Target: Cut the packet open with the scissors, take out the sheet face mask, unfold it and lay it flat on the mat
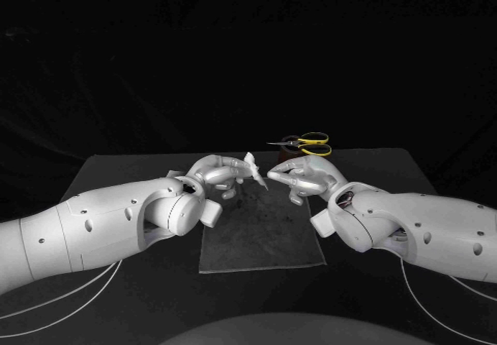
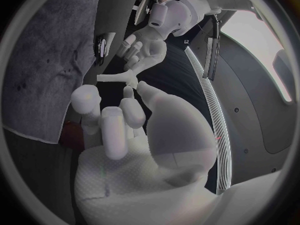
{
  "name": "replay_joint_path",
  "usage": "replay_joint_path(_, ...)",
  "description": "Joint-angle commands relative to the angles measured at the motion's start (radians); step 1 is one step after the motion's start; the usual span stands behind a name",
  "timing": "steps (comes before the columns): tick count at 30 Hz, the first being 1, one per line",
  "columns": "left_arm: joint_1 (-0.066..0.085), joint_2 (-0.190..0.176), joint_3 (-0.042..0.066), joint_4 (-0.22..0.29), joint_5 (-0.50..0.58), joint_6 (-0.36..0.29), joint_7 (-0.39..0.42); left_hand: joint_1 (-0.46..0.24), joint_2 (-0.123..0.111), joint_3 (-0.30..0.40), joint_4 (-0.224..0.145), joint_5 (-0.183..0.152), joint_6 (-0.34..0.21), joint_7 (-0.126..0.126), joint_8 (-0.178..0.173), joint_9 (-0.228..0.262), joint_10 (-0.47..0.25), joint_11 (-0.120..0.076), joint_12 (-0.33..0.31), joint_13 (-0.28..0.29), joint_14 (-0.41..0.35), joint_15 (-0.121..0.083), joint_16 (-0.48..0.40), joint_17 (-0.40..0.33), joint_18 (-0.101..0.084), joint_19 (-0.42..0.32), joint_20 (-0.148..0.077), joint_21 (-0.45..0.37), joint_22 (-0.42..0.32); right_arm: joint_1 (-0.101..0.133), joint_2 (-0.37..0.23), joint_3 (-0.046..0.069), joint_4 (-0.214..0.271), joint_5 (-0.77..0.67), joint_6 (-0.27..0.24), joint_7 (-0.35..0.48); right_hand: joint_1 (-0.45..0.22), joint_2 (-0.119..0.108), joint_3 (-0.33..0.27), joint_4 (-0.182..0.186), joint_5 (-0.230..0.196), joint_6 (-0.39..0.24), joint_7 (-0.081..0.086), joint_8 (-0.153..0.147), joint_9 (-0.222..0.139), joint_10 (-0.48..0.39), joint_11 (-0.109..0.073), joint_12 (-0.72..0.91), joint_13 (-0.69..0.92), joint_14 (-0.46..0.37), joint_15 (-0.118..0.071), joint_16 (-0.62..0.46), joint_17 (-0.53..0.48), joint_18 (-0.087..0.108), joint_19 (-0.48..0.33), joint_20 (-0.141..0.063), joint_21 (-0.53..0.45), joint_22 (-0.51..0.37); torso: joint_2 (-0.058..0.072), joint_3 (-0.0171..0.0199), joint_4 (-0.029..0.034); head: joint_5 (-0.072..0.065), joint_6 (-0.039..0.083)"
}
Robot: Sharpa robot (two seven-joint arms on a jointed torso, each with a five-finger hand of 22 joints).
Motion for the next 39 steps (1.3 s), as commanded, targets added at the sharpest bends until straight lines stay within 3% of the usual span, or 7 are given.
replay_joint_path(1, 0.001, 0.002, 0.001, 0.002, 0.005, 0.002, 0.007, -0.010, -0.001, 0.005, 0.000, 0.004, 0.008, 0.000, 0.031, 0.075, 0.007, 0.000, 0.004, 0.001, 0.027, -0.008, 0.005, 0.055, -0.008, 0.006, 0.002, 0.005, 0.001, 0.000, 0.011, 0.001, 0.003, -0.088, -0.017, -0.086, 0.002, -0.004, -0.007, 0.000, 0.002, 0.007, 0.000, 0.002, -0.001, 0.010, -0.002, 0.009, 0.006, 0.045, -0.010, 0.006, 0.062, -0.002, 0.009, 0.001, 0.009, 0.030, 0.000, -0.0012, 0.0019, -0.002, 0.000)
replay_joint_path(13, 0.001, 0.004, 0.001, 0.003, 0.005, 0.006, 0.003, -0.012, -0.001, 0.006, 0.000, 0.004, 0.008, 0.000, 0.032, 0.076, 0.009, 0.000, 0.006, 0.004, 0.027, -0.008, 0.005, 0.056, -0.008, 0.005, 0.001, 0.005, 0.001, -0.001, 0.057, 0.000, -0.021, -0.127, -0.046, -0.142, 0.000, -0.008, -0.016, 0.005, 0.002, 0.015, -0.003, -0.003, -0.005, 0.026, -0.006, 0.028, 0.018, 0.052, -0.014, 0.015, 0.073, -0.006, 0.025, -0.003, 0.033, 0.038, 0.001, -0.0018, 0.0021, -0.001, -0.003)
replay_joint_path(25, 0.001, 0.004, 0.001, 0.004, 0.005, 0.008, -0.003, -0.014, -0.001, 0.007, 0.000, 0.004, 0.008, 0.000, 0.032, 0.077, 0.008, 0.000, 0.005, 0.001, 0.027, -0.009, 0.005, 0.054, -0.008, 0.004, 0.001, 0.004, 0.000, 0.000, 0.076, 0.000, -0.020, -0.110, -0.072, -0.104, 0.006, -0.015, -0.021, 0.002, 0.002, 0.009, -0.002, -0.013, -0.011, 0.029, -0.005, 0.031, 0.020, 0.053, -0.014, 0.013, 0.070, -0.006, 0.026, -0.005, 0.028, 0.037, 0.001, 0.0002, 0.0010, 0.002, -0.004)
replay_joint_path(39, 0.001, 0.005, 0.001, 0.005, 0.003, 0.012, -0.009, -0.015, -0.001, 0.008, 0.000, 0.004, 0.008, 0.000, 0.033, 0.078, 0.008, 0.000, 0.005, 0.000, 0.027, -0.009, 0.005, 0.054, -0.008, 0.005, 0.001, 0.005, 0.001, 0.000, 0.087, 0.002, -0.026, -0.095, -0.091, -0.084, 0.006, -0.028, -0.032, 0.002, 0.002, 0.002, 0.004, -0.026, -0.017, 0.025, 0.000, 0.025, 0.015, 0.052, -0.011, 0.009, 0.066, -0.005, 0.022, -0.004, 0.018, 0.034, 0.001, -0.0010, 0.0012, 0.001, -0.006)
